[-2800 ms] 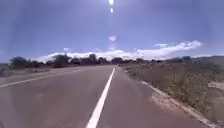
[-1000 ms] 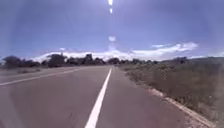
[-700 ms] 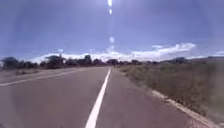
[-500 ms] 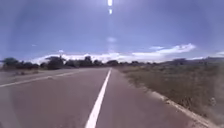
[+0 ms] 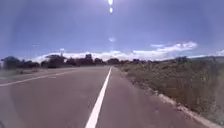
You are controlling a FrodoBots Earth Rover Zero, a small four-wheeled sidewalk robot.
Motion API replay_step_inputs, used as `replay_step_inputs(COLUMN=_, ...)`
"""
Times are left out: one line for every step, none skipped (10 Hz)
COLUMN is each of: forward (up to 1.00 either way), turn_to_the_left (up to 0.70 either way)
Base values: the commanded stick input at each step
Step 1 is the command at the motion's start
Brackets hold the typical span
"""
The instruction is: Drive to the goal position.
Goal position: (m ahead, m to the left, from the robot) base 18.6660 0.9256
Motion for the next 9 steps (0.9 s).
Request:
replay_step_inputs(forward=0.7, turn_to_the_left=0.0)
replay_step_inputs(forward=0.7, turn_to_the_left=0.0)
replay_step_inputs(forward=0.7, turn_to_the_left=0.0)
replay_step_inputs(forward=0.7, turn_to_the_left=0.0)
replay_step_inputs(forward=0.7, turn_to_the_left=0.0)
replay_step_inputs(forward=0.7, turn_to_the_left=0.0)
replay_step_inputs(forward=0.7, turn_to_the_left=0.0)
replay_step_inputs(forward=0.7, turn_to_the_left=0.0)
replay_step_inputs(forward=0.7, turn_to_the_left=0.0)
